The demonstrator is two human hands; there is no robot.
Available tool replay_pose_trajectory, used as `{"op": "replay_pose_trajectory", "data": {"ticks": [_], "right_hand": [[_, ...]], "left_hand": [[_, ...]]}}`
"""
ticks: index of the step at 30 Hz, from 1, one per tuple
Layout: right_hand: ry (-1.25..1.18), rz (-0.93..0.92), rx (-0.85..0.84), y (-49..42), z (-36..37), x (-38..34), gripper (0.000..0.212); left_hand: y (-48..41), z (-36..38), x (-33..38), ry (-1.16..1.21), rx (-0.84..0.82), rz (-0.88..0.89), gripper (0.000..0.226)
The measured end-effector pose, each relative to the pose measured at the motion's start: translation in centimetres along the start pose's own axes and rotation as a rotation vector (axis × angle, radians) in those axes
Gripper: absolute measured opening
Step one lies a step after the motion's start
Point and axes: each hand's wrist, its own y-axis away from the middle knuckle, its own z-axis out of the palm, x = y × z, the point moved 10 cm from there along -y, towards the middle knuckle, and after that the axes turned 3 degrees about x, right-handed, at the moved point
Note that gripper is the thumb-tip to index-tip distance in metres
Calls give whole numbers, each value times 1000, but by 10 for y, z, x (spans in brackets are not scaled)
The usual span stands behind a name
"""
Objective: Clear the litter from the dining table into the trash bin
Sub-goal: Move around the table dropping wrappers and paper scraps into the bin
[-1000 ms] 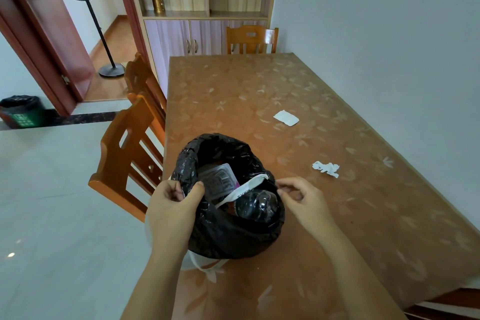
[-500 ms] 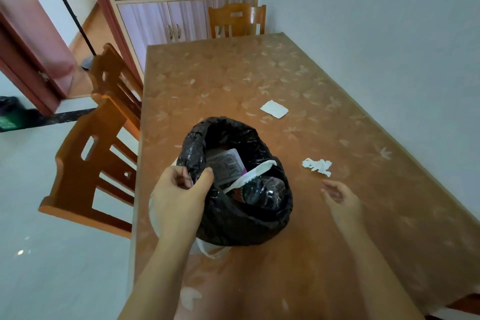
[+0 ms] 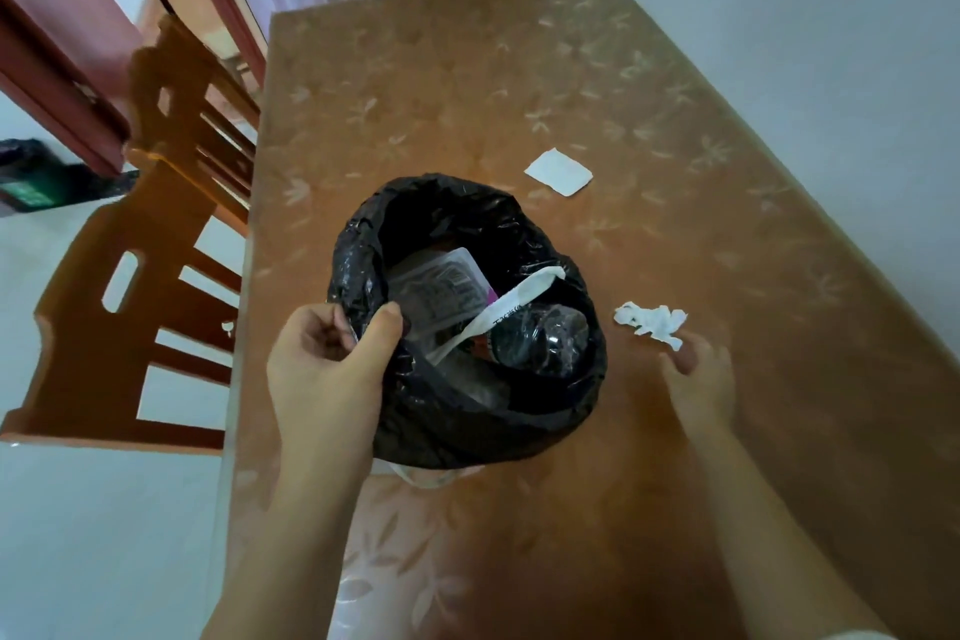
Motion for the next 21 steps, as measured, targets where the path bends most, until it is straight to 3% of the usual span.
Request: {"op": "replay_pose_trajectory", "data": {"ticks": [9, 14, 21], "right_hand": [[3, -19, -43, -37, 27, 3, 38], [29, 2, -53, -44, 36, 6, 25], [-99, 16, -47, -30, 32, 5, 9]], "left_hand": [[-10, 8, -13, -57, 35, -34, 42], [-12, 8, -18, -97, 42, -58, 29], [-8, 5, -22, -62, 41, -92, 33]]}}
